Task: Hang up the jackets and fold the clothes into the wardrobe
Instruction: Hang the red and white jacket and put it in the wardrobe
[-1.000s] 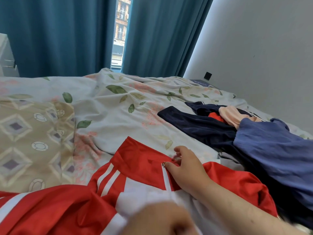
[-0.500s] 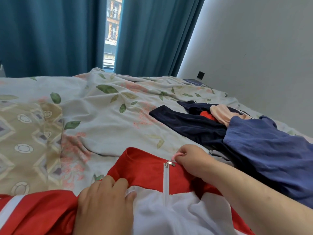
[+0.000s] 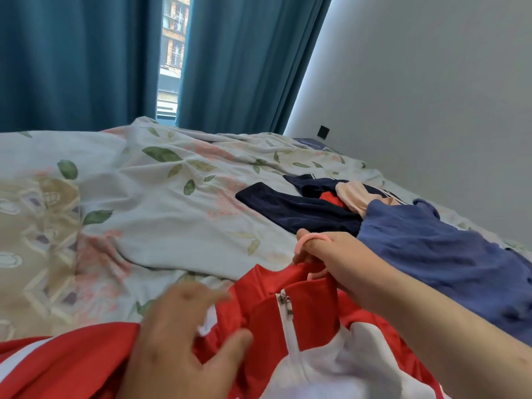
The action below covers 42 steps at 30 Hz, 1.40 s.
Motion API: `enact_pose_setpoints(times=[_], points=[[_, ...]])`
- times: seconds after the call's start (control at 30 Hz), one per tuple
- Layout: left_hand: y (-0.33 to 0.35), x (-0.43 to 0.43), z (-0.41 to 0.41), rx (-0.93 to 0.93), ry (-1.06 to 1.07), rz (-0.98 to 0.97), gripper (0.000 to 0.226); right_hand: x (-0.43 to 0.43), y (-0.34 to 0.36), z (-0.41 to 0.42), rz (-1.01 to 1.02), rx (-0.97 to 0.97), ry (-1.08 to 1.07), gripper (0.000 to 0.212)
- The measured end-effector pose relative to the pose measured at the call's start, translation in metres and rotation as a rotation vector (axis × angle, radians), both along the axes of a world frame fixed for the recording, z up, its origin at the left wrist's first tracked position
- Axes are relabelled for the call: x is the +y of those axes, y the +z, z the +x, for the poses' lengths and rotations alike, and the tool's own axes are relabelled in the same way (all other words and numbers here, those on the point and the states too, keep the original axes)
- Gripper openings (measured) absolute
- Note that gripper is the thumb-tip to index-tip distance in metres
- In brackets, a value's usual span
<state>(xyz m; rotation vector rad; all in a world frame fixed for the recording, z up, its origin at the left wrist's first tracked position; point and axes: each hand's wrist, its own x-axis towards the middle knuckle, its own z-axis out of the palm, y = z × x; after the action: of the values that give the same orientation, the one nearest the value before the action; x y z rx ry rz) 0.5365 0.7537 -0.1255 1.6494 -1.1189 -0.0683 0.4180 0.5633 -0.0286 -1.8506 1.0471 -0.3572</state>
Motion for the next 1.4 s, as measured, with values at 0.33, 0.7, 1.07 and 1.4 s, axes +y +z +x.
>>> enact_pose_setpoints(times=[0.33, 0.7, 1.07, 1.4], points=[[0.003, 0.012, -0.002, 0.052, 0.16, 0.413, 0.078, 0.029, 0.011, -0.031, 0.162, -0.19, 0.374, 0.025], [-0.003, 0.006, -0.009, 0.003, 0.172, 0.444, 0.029, 0.014, -0.049, -0.119, 0.023, 0.291, 0.303, 0.04], [-0.01, 0.004, -0.016, -0.153, 0.195, 0.461, 0.047, 0.038, -0.09, -0.156, -0.573, 0.686, 0.105, 0.047], [-0.016, -0.002, -0.011, -0.4, 0.155, 0.627, 0.038, 0.052, -0.131, -0.15, -0.691, 0.387, -0.141, 0.05]])
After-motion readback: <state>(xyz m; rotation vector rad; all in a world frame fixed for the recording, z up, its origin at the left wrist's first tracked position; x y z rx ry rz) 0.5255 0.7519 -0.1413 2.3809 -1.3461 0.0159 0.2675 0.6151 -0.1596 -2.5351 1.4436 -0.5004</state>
